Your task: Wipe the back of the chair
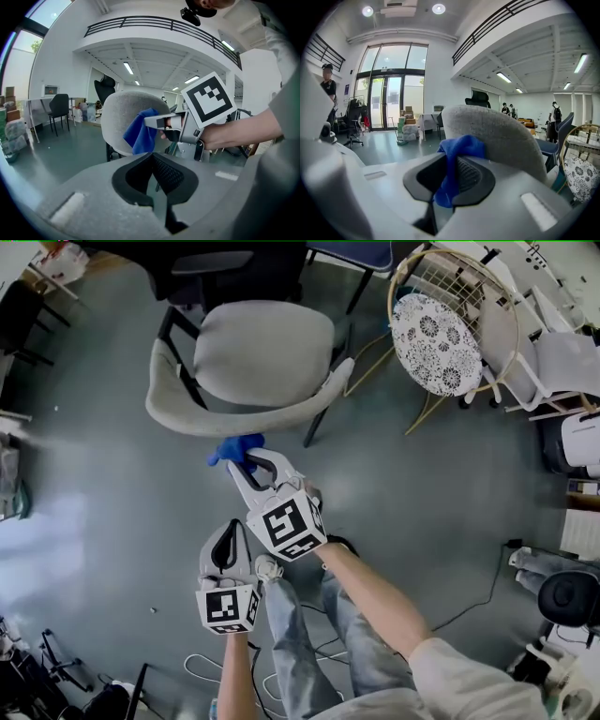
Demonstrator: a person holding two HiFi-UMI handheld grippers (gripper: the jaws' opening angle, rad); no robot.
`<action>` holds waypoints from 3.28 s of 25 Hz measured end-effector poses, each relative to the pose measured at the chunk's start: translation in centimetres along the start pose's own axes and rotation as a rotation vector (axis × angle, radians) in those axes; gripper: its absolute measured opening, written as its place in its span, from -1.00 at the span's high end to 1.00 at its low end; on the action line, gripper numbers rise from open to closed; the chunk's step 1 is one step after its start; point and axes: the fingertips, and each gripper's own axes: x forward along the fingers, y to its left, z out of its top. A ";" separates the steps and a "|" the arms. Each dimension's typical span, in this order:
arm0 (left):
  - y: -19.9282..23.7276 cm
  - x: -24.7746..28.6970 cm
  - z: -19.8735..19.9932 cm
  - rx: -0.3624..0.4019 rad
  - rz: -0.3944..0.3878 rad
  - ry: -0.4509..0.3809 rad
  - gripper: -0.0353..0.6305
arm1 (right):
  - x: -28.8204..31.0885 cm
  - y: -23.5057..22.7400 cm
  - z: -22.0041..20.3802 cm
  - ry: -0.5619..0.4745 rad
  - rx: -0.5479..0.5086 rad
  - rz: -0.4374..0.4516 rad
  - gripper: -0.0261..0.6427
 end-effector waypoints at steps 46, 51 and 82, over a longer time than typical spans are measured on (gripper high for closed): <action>-3.9 7.7 2.1 0.020 -0.020 0.037 0.89 | -5.5 -29.6 -9.8 0.190 -0.003 -0.322 0.79; -4.1 7.6 2.1 0.023 -0.039 0.030 0.89 | -6.8 -29.7 -9.6 0.188 -0.008 -0.355 0.79; 5.9 -0.8 0.6 -0.061 0.124 -0.010 0.89 | 0.8 -1.8 -6.0 0.086 0.074 -0.052 0.79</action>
